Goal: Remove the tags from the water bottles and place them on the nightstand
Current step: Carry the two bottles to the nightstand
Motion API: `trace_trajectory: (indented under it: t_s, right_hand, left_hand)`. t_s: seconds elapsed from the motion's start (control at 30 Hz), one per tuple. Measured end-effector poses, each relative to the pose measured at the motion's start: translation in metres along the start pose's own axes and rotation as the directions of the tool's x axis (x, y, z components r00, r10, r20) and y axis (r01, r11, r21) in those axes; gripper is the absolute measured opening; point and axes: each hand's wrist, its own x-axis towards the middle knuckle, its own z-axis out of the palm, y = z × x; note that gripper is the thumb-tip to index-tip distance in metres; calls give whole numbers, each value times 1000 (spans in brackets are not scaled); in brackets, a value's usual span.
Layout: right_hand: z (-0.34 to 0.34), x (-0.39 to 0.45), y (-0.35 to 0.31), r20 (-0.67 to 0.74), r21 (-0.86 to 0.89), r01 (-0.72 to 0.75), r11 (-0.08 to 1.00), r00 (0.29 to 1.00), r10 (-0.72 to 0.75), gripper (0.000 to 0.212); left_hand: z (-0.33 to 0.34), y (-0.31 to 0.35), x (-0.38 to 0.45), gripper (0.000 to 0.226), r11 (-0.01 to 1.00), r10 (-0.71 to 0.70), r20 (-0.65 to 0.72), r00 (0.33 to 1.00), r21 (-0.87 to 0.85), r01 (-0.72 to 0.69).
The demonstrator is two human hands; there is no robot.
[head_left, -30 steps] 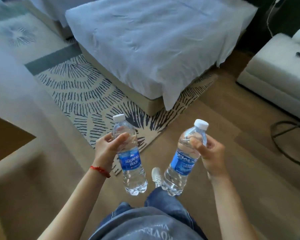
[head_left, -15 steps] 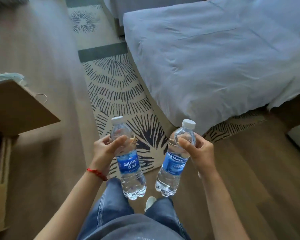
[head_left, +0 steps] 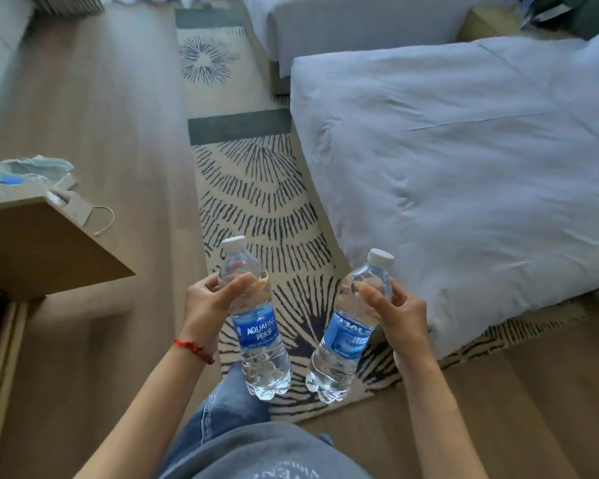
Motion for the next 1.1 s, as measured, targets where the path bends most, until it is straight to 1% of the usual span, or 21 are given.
trace_trajectory:
  t_s: [0.07,0.17,0.27,0.37,0.4,0.5,0.57,0.63,0.73,0.77,0.83,0.93,1.0,1.1]
  right_hand:
    - [27,36,-9,-25,7,4,1000,1000,-3,23]
    - [64,87,-26,-47,7,17,1000,999,-17,23]
    - [92,134,-38,-41,9,18,1000,999,-18,20]
    - [115,182,-47,-33,1,17,1000,999,-17,21]
    - [122,199,-49,-33,-8,10,1000,999,-10,18]
    - [140,255,-55,-22,-16,-11,1000,1000,11,20]
    - [149,296,-56,1,-9,-22,1000,1000,22,27]
    - [160,338,-62,21,-41,-8,999,1000,9,30]
    - [180,406,-73,86,-83,29,996,996,-22,22]
    - [183,412,-75,83,-94,22,995,996,-14,21]
    - [204,479,-91,135,-120,37,992,991,-21,25]
    - [222,518,-108,199,-167,78,983,979,-44,25]
    - [237,551,-118,229,-174,69,982,973,-28,29]
    - [259,600,-128,239,-151,69,986,971,-31,33]
  left_hand:
    - [-12,22,43,49,1000,9,21,1000,21,-10]
    - [-33,60,105,52,998,22,58,998,50,-25]
    - [-50,90,158,62,998,33,47,998,55,-35]
    - [-58,104,203,48,999,26,-5,1000,26,-26]
    - [-59,107,217,51,1000,18,-18,1000,12,-17]
    - [-57,114,260,79,1000,-5,-49,999,-27,4]
    - [-53,116,292,84,999,-13,-68,998,-43,10]
    - [-47,123,328,78,999,-4,-87,996,-33,1]
    - [-39,135,386,54,1000,-6,-123,992,-31,2]
    - [-36,139,389,50,1000,2,-130,992,-27,-5]
    - [-32,160,446,46,998,24,-175,984,-48,-32]
    - [-29,179,479,37,997,58,-173,983,-31,-64]
    - [-30,189,511,34,997,39,-210,977,-58,-52]
    - [-29,203,560,46,995,34,-244,969,-84,-56]
